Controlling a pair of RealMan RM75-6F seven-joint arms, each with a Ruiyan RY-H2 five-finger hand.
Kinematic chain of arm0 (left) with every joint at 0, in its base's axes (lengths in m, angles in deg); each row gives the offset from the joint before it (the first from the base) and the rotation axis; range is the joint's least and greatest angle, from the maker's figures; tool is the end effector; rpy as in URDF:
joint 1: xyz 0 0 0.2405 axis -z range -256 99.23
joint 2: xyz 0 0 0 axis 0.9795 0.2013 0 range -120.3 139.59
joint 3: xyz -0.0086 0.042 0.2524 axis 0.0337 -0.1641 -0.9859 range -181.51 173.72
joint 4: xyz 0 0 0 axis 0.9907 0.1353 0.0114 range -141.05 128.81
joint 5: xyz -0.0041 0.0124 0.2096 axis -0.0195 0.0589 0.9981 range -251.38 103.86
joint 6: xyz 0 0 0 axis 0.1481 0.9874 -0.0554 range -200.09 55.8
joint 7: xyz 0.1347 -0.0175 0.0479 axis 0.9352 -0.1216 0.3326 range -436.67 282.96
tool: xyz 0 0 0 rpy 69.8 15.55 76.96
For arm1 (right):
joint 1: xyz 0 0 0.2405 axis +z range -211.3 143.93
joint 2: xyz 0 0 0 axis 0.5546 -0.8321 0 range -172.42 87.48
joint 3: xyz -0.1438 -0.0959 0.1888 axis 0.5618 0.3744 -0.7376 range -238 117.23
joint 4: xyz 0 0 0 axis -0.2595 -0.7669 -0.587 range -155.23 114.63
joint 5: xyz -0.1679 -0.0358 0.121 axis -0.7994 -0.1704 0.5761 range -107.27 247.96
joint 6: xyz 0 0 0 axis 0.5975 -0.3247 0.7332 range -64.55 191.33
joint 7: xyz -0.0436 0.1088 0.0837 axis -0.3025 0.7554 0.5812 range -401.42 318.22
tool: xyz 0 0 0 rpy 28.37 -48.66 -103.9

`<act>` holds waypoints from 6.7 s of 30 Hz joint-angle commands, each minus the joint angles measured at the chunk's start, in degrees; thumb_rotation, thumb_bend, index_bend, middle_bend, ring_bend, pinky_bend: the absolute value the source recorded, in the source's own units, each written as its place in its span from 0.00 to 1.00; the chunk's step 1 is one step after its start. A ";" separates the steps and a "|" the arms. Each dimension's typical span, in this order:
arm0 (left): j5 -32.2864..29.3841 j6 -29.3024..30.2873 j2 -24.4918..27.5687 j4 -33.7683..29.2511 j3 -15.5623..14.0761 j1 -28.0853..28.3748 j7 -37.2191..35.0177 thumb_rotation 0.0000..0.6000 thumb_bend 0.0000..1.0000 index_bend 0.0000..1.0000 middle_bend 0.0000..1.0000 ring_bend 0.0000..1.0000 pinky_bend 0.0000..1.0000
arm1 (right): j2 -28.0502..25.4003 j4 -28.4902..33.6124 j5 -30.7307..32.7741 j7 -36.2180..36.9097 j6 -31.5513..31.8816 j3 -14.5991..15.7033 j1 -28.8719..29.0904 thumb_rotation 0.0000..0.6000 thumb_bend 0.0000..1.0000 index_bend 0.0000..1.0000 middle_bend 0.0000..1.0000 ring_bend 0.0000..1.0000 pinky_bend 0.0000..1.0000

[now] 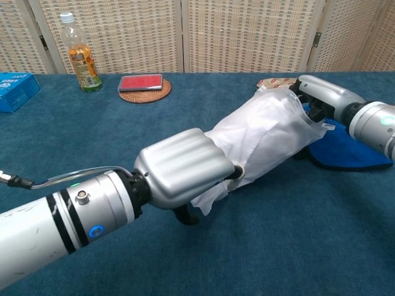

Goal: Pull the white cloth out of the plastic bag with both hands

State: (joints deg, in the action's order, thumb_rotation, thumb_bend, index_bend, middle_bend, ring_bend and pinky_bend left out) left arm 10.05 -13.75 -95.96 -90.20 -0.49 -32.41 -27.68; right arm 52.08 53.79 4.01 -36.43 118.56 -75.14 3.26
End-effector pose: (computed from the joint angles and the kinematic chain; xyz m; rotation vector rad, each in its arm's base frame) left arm -0.0489 0.2499 -0.1045 -2.2404 -0.1437 -0.9944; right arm -0.1855 -0.3560 -0.0207 1.5418 -1.3447 1.1616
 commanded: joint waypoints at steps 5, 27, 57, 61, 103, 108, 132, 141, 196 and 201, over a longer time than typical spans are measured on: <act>-2.15 -0.06 -1.03 0.29 0.45 -0.45 2.98 1.00 0.00 0.43 1.00 1.00 1.00 | -0.05 0.11 -0.20 0.11 0.06 0.06 -0.11 1.00 0.54 0.84 0.23 0.03 0.21; -4.06 1.80 -2.85 1.68 0.46 -1.62 6.83 1.00 0.00 0.48 1.00 1.00 1.00 | 0.59 -0.20 -0.58 0.44 -0.22 0.23 -0.11 1.00 0.54 0.84 0.23 0.03 0.21; -2.90 2.68 -3.36 3.14 -0.32 -2.60 3.33 1.00 0.23 0.55 1.00 0.99 1.00 | 1.04 -0.86 -0.66 0.85 -0.79 0.44 -0.23 1.00 0.54 0.84 0.23 0.03 0.21; -2.79 2.87 -3.35 3.26 -0.30 -2.80 3.05 1.00 0.28 0.56 1.00 0.98 1.00 | 1.19 -1.00 -0.63 0.92 -0.91 0.47 -0.23 1.00 0.54 0.84 0.23 0.03 0.21; 2.28 6.63 -0.26 1.37 -2.50 -6.00 -4.40 1.00 0.45 0.71 1.00 0.92 1.00 | 0.13 -0.80 -0.64 1.12 -0.12 0.68 -1.62 1.00 0.54 0.84 0.23 0.03 0.21; 2.49 7.41 0.72 1.16 -2.63 -7.00 -5.26 1.00 0.45 0.73 1.00 0.92 1.00 | -0.04 -1.14 0.33 0.00 -0.02 0.32 -1.69 1.00 0.54 0.84 0.24 0.03 0.21; 2.53 10.68 9.86 -1.45 -1.77 -10.97 -9.67 1.00 0.45 0.73 1.00 0.91 1.00 | -7.56 5.01 4.87 -3.55 4.40 -5.43 -2.86 1.00 0.55 0.84 0.25 0.04 0.21; 3.45 11.95 11.41 -0.42 -2.18 -12.39 -12.19 1.00 0.45 0.72 1.00 0.91 1.00 | -10.79 7.75 6.62 -4.54 5.83 -6.62 -3.67 1.00 0.55 0.84 0.26 0.04 0.21; 3.39 14.85 19.06 -2.53 0.59 -16.49 -20.69 1.00 0.04 0.18 1.00 0.90 1.00 | -18.53 18.00 2.86 -8.29 11.11 -4.68 -5.71 1.00 0.00 0.00 0.24 0.05 0.21; 2.01 16.59 20.41 -5.61 2.40 -17.34 -23.83 1.00 0.04 0.29 1.00 0.89 1.00 | -21.83 21.72 2.66 -11.17 11.37 -3.62 -6.57 1.00 0.00 0.08 0.24 0.05 0.21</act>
State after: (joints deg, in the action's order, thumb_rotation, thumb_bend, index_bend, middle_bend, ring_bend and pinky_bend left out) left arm 12.65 2.23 -76.14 -94.80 1.24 -49.39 -50.68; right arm 30.93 74.82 6.78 -46.94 129.78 -79.12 -3.00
